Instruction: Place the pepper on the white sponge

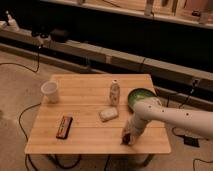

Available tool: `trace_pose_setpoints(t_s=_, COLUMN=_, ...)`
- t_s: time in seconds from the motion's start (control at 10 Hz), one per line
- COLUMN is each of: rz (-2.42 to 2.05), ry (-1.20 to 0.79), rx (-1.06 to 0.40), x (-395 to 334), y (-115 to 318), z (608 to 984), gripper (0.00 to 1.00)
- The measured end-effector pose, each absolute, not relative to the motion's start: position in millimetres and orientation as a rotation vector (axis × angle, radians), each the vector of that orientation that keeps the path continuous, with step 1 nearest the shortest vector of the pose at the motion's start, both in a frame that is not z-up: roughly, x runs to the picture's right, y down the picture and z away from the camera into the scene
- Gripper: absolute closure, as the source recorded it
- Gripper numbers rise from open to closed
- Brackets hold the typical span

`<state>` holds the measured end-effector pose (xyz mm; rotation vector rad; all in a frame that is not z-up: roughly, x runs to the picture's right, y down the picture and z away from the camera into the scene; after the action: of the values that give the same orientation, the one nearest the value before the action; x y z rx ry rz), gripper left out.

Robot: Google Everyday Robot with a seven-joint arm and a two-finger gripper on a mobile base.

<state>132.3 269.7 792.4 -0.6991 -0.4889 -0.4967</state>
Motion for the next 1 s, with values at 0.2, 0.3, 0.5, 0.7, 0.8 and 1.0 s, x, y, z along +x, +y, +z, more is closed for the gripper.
trace_pose_setpoints(t_s=0.2, rz=-0.526, ry=-0.448, rx=-0.662, x=139, y=248, z=789, gripper=0.91)
trace_pose_setpoints(t_s=0.3, rz=-0.554, ry=-0.427, rx=-0.62, x=139, y=230, z=785, gripper=0.92)
trace_pose_setpoints(t_s=0.5, rz=-0.613, ry=-0.426, rx=-0.526, x=127, y=191, z=777, gripper=0.92)
trace_pose_setpoints(t_s=0.7, rz=-0.664, ry=-0.481, rx=-0.447, x=96, y=159, z=767, gripper=0.92)
trace_pose_setpoints(t_s=0.8, rz=-0.688, ry=-0.532, rx=-0.417, x=72, y=150, z=760, gripper=0.92)
trace_pose_setpoints(t_s=1.0, rz=-0.714, ry=-0.618, rx=-0.392, x=35, y=145, z=750, gripper=0.92)
